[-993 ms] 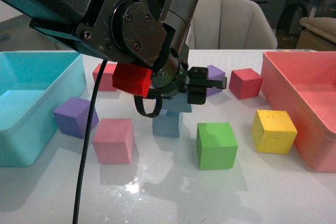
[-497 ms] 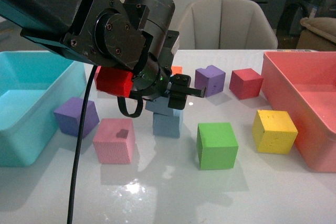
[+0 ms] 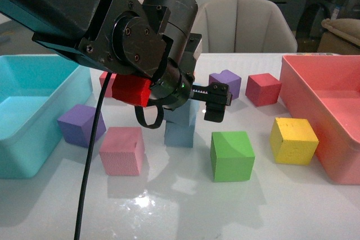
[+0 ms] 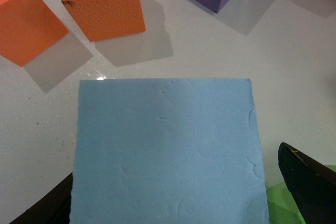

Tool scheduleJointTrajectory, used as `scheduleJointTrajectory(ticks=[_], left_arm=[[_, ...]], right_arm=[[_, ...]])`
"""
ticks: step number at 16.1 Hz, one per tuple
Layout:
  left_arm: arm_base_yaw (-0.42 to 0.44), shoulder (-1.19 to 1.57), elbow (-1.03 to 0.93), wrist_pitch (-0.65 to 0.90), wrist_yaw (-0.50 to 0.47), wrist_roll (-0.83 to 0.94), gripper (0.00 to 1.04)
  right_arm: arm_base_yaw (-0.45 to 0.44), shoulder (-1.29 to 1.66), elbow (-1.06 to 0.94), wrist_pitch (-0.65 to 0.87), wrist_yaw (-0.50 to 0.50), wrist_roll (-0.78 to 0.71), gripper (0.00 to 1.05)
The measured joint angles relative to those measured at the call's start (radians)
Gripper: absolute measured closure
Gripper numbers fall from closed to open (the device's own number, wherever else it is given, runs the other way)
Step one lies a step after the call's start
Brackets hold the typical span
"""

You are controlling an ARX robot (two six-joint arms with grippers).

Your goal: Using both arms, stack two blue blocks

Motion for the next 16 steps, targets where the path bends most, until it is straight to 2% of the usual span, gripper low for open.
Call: scheduleJointTrajectory(ticks=[7, 13, 14, 15, 16], left_arm=[[-0.003, -0.18, -0.025, 0.105, -0.009, -0.013, 0.07], [-0.057, -0.592, -0.356, 0.294, -0.037, 0.01, 0.07], [-0.059, -0.684, -0.431, 0.399, -0.13, 0.031, 0.11], [-0.038, -0.803, -0.558, 0.521, -0.288, 0.052, 0.25], [-0.001, -0.885, -0.654, 0.566, -0.327, 0.057, 0.34]], right_arm=[[0.0, 0.0, 0.0, 0.0, 0.0, 0.0, 0.06], [0.0, 0.0, 0.0, 0.0, 0.0, 0.0, 0.06], [0.0, 0.0, 0.0, 0.0, 0.0, 0.0, 0.06], [0.0, 0.0, 0.0, 0.0, 0.0, 0.0, 0.06], [0.0, 0.0, 0.0, 0.0, 0.0, 0.0, 0.06]])
